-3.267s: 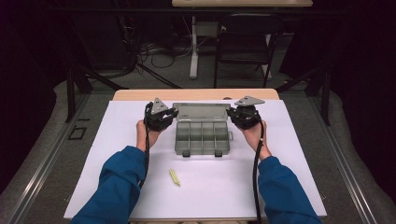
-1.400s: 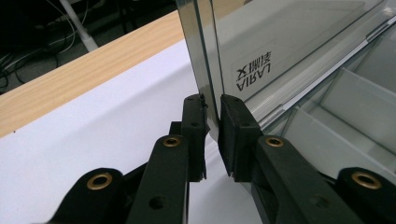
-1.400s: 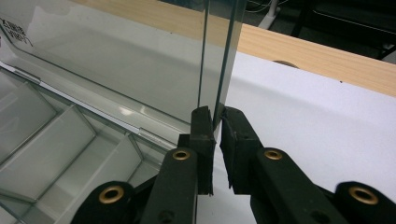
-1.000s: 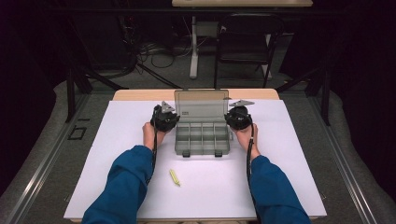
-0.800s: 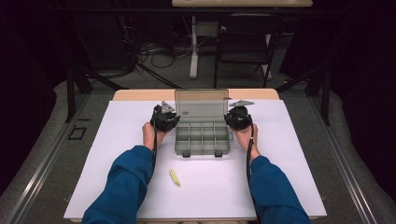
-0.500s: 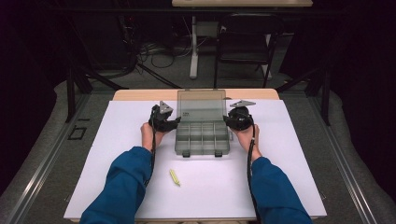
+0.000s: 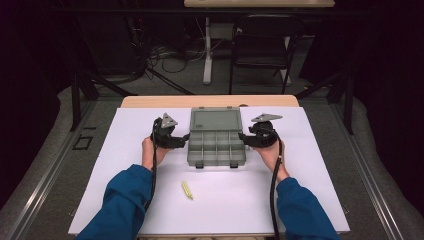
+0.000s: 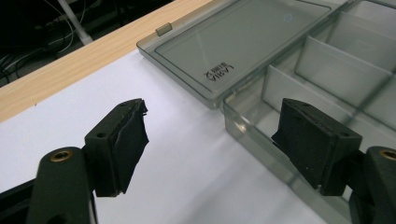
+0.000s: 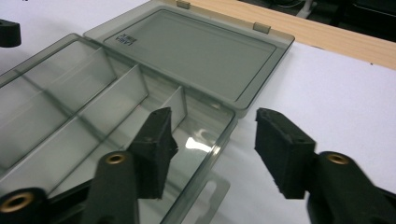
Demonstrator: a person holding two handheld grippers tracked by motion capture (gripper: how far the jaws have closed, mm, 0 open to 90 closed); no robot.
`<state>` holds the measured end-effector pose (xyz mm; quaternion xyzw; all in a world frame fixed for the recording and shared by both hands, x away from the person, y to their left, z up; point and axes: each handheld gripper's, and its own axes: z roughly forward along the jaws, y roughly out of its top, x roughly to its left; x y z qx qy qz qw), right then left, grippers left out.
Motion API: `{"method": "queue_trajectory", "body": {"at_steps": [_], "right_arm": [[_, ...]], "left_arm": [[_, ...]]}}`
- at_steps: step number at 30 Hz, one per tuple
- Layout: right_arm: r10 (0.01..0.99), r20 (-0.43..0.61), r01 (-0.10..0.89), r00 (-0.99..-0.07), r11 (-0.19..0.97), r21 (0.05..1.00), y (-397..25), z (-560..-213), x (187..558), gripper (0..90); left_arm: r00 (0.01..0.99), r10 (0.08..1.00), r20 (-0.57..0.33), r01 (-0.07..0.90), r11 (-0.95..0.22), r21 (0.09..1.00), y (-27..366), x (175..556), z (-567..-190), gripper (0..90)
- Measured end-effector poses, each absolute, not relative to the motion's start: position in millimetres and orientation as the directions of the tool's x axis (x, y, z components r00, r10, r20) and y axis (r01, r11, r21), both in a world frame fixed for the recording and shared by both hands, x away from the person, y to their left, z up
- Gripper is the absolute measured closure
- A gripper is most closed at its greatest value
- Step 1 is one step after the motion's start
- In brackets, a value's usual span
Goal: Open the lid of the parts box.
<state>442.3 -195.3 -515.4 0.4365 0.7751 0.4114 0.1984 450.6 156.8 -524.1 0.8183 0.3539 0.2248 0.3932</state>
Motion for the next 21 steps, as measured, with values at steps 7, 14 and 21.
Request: {"method": "queue_trajectory", "body": {"at_steps": [7, 14, 21], "right_arm": [[0.831, 0.063, 0.524, -0.552, 0.288, 0.802, -206.6, -518.4, 422.5, 30.0], [0.827, 0.076, 0.536, -0.557, 0.288, 0.794, -218.9, -520.9, 401.8, 23.8], [0.812, 0.072, 0.537, -0.579, 0.313, 0.783, -221.9, -522.2, 383.4, 19.9]], "left_arm": [[0.658, 0.741, 0.135, 0.392, -0.489, 0.779, 171.4, 427.2, -524.0, 17.8], [0.658, 0.735, 0.164, 0.406, -0.53, 0.745, 184.2, 405.7, -533.0, 15.7], [0.649, 0.741, 0.171, 0.419, -0.536, 0.733, 193.7, 385.6, -539.3, 14.5]]}}
